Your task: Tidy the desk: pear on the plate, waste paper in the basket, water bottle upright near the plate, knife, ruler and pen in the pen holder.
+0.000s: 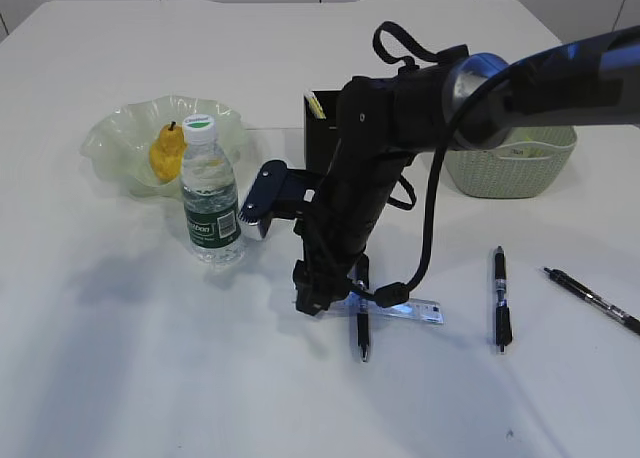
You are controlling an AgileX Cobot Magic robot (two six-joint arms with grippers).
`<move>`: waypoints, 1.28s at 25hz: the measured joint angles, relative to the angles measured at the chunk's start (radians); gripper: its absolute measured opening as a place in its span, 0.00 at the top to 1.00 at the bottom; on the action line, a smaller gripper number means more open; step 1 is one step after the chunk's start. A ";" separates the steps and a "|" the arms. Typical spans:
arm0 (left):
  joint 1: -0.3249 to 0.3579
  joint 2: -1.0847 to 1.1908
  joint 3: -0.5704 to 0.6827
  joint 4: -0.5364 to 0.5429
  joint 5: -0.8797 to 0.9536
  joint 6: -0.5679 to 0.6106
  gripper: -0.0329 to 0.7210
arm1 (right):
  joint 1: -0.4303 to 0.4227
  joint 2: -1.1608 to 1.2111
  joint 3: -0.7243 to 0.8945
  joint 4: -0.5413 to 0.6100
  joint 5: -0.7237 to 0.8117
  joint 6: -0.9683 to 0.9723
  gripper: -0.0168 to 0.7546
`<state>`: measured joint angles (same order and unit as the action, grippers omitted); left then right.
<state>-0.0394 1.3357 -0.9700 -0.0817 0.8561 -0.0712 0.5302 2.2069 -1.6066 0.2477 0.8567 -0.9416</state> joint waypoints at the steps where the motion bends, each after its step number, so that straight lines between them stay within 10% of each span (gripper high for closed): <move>1: 0.000 0.000 0.000 0.000 0.000 0.000 0.27 | 0.000 0.002 0.000 0.000 0.000 0.000 0.38; 21: 0.000 0.001 0.000 0.000 -0.004 0.000 0.27 | 0.000 0.012 -0.002 0.000 -0.002 0.000 0.38; 32: 0.000 0.001 0.000 0.000 -0.004 0.000 0.27 | 0.000 0.012 -0.002 0.000 -0.002 0.000 0.56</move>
<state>-0.0394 1.3363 -0.9700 -0.0817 0.8517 -0.0712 0.5302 2.2185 -1.6085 0.2477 0.8548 -0.9416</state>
